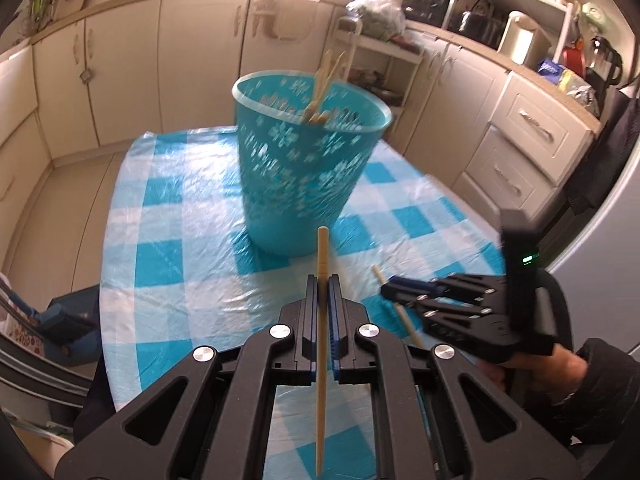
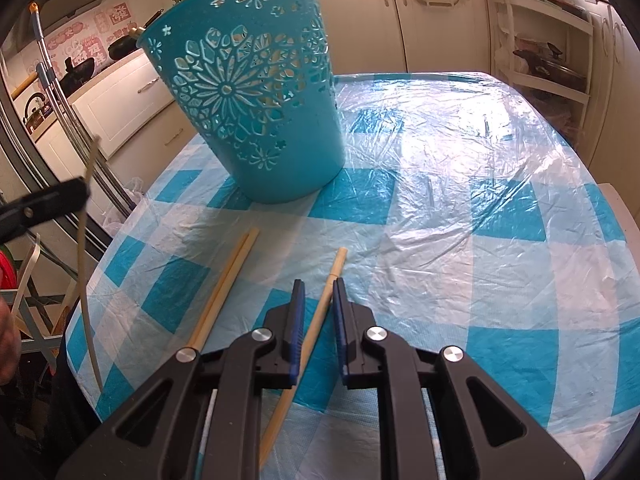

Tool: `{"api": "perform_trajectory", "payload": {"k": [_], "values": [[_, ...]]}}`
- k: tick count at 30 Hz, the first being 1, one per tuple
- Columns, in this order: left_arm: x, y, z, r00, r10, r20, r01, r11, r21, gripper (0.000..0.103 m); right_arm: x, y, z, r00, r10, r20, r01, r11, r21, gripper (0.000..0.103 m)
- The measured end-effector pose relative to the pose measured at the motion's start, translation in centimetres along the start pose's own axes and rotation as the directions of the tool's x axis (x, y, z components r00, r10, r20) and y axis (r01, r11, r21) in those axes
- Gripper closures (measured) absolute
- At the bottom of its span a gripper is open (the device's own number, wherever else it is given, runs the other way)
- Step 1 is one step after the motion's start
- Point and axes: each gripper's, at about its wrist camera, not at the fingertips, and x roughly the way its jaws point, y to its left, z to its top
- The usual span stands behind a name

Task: Organize utensils
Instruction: 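Hold the chopstick upright over the teal basket and open the left gripper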

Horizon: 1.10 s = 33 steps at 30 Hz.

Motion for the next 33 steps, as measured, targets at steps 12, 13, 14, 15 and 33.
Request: {"api": "perform_trajectory", "payload": {"k": [12,13,14,15,33], "values": [[-5.3,-1.4,3.7,0.983,-0.100,0.152,0.101,0.995,-0.004,0.098,0.1,-0.1,-0.1,1.000,0.011,-0.001,-0.011,1.000,0.008,0.088],[-5.6,-1.4,4.2,0.980,-0.104,0.167,0.106,0.994,-0.004,0.098,0.1,-0.2,-0.1,1.000,0.012,-0.001,-0.012,1.000,0.008,0.088],[-6.2,-1.4,5.0,0.976,-0.109,0.191,0.112,0.994,-0.004,0.098,0.1,-0.1,-0.1,1.000,0.013,-0.001,-0.013,1.000,0.009,0.088],[-6.7,-1.5,5.8,0.971,-0.110,0.214,0.114,0.994,-0.003,0.098,0.1,-0.2,-0.1,1.000,0.014,-0.001,-0.014,1.000,0.009,0.088],[-12.4,-2.3,15.9,0.893,-0.017,0.450,0.007,1.000,0.024,0.098,0.0,-0.9,-0.1,0.999,0.044,-0.004,-0.044,0.999,0.013,0.086]]}}
